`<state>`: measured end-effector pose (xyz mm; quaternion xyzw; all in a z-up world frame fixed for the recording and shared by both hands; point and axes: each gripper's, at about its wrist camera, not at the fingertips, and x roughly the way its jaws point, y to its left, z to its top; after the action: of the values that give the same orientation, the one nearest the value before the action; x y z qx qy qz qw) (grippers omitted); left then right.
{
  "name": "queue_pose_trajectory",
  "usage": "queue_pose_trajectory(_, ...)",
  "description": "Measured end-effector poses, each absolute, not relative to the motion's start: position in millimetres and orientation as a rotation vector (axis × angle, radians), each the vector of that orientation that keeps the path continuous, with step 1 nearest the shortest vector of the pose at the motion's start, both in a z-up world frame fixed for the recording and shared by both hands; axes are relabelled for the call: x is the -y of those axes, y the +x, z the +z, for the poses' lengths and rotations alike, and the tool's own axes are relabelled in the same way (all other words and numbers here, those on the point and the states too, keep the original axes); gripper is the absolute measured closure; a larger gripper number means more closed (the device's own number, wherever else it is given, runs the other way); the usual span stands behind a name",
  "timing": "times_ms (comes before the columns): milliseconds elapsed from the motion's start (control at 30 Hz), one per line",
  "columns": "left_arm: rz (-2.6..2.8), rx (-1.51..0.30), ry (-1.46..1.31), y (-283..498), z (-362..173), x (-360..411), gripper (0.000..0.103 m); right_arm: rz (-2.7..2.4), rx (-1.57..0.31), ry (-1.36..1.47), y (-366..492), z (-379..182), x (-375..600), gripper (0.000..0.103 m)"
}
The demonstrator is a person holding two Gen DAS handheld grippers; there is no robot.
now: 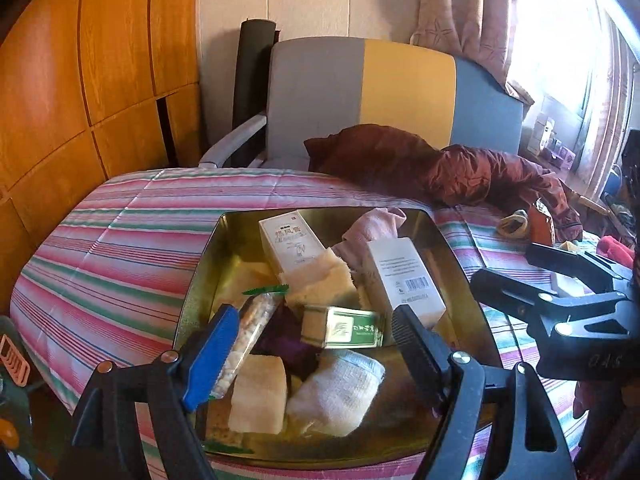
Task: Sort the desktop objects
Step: 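Withdraw both open tools from the tray toward the remaining items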
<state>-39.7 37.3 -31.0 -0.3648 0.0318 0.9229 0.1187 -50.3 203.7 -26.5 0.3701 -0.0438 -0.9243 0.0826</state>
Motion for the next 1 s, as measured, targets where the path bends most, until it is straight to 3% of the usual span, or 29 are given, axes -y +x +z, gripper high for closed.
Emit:
queue_pose_trajectory(367,2.702,-0.111,-1.016,-26.8,-20.2,-42.1,0.023,-2.842,0.147,1.083,-22.8,-21.9,-223.0,0.002)
queue_pose_trajectory(800,2.698,0.009,-1.058,-15.8,-36.5,-0.3,0.022,-2.900,0.156,1.105,4.4,-25.7,-258.6,0.003)
queue_pose_trajectory(1000,2.642,-0.029,-1.062,-19.7,-35.2,-20.9,0.022,-2.948,0.208,1.158,12.8,-33.6,-295.0,0.003)
